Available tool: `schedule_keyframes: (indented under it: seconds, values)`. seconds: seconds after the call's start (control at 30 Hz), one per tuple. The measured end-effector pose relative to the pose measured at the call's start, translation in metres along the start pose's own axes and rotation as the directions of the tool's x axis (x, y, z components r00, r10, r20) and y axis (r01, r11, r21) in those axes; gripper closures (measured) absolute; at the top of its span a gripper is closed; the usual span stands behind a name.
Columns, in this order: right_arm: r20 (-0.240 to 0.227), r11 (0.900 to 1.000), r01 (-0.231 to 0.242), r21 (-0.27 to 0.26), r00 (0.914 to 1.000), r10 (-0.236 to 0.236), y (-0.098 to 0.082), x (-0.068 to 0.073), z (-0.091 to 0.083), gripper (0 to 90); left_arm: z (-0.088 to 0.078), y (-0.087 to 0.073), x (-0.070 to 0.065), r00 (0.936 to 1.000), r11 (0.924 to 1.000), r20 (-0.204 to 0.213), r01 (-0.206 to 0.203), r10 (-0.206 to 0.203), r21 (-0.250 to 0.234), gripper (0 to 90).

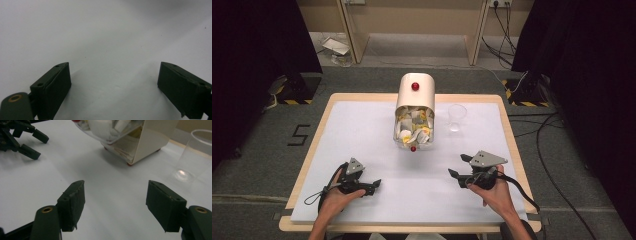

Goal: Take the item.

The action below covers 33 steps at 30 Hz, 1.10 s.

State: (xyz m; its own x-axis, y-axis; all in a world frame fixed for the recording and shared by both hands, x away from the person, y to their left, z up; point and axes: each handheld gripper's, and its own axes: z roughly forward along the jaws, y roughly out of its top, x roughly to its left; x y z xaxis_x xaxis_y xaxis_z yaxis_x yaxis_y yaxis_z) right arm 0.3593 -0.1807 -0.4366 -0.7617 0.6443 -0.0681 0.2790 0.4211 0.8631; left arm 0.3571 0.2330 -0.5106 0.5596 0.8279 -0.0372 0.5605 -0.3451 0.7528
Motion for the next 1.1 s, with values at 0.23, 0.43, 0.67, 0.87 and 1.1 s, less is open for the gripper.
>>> schedule_keyframes:
  seconds: [0.23, 0.43, 0.67, 0.87, 1.1]
  values:
    - [0.004, 1.000, 0.008, -0.030, 1.0000, -0.007, 0.020, 0.002, -0.004, 37.4, 0.000, 0.000, 0.000, 1.0000, 1.0000, 0.000, 0.000, 0.000, 0.000, 10.6]
    - [0.003, 0.998, 0.021, -0.056, 0.9998, -0.021, 0.033, 0.003, -0.002, 38.7, 0.000, 0.000, 0.000, 1.0000, 1.0000, 0.000, -0.001, 0.001, 0.000, 10.6]
    - [-0.009, 0.997, 0.038, -0.072, 0.9992, -0.039, 0.050, 0.005, 0.004, 42.1, 0.000, 0.000, 0.000, 1.0000, 1.0000, -0.004, -0.005, 0.005, 0.001, 10.4]
    - [-0.016, 0.996, 0.038, -0.083, 0.9991, -0.040, 0.061, 0.004, 0.008, 44.7, 0.000, 0.000, 0.000, 1.0000, 1.0000, -0.004, -0.006, 0.006, 0.001, 10.2]
    - [-0.034, 0.996, 0.044, -0.083, 0.9983, -0.047, 0.073, 0.007, 0.013, 47.7, 0.000, 0.000, 0.000, 1.0000, 1.0000, 0.002, -0.001, 0.001, 0.002, 10.1]
